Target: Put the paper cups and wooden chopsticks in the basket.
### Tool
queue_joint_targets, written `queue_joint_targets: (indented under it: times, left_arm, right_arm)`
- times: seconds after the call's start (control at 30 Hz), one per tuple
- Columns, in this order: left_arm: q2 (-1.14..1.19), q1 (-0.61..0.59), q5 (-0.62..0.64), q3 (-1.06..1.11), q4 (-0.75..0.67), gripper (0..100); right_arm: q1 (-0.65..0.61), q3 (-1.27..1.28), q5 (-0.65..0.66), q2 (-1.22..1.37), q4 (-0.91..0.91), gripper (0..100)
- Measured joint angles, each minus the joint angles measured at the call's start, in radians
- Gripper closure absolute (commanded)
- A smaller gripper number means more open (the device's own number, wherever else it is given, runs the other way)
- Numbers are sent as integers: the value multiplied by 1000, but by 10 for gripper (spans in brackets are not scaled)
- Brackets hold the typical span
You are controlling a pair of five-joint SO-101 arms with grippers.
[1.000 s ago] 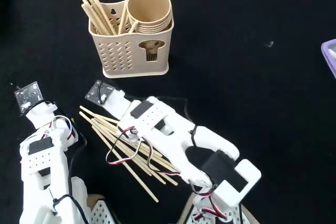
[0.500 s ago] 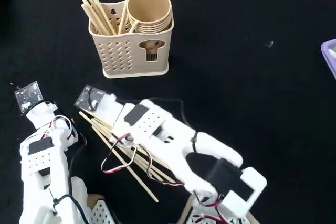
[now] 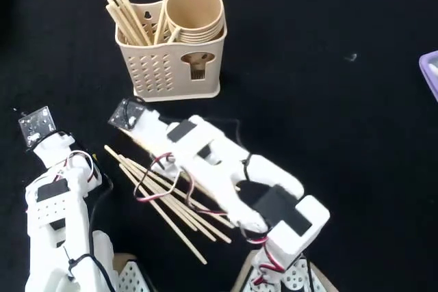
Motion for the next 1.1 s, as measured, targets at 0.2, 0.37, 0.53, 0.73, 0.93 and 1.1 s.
queue_joint_targets:
  times: [0.2,0.37,0.53,0.73,0.93,1.1]
  left_arm:
    - [0,0,0,0,0,848]
    - [0,0,0,0,0,848]
    - [0,0,0,0,0,848]
    - [0,0,0,0,0,848]
    - [0,0,0,0,0,848]
    - [0,0,0,0,0,848]
  right_arm:
    - [23,-2,49,-9,75,988]
    - [21,2,52,-114,180,988]
    - [21,2,34,-230,212,988]
    - [32,2,-6,-325,212,988]
    - [87,-195,-137,-555,180,987]
    - [103,-255,-270,-609,-127,987]
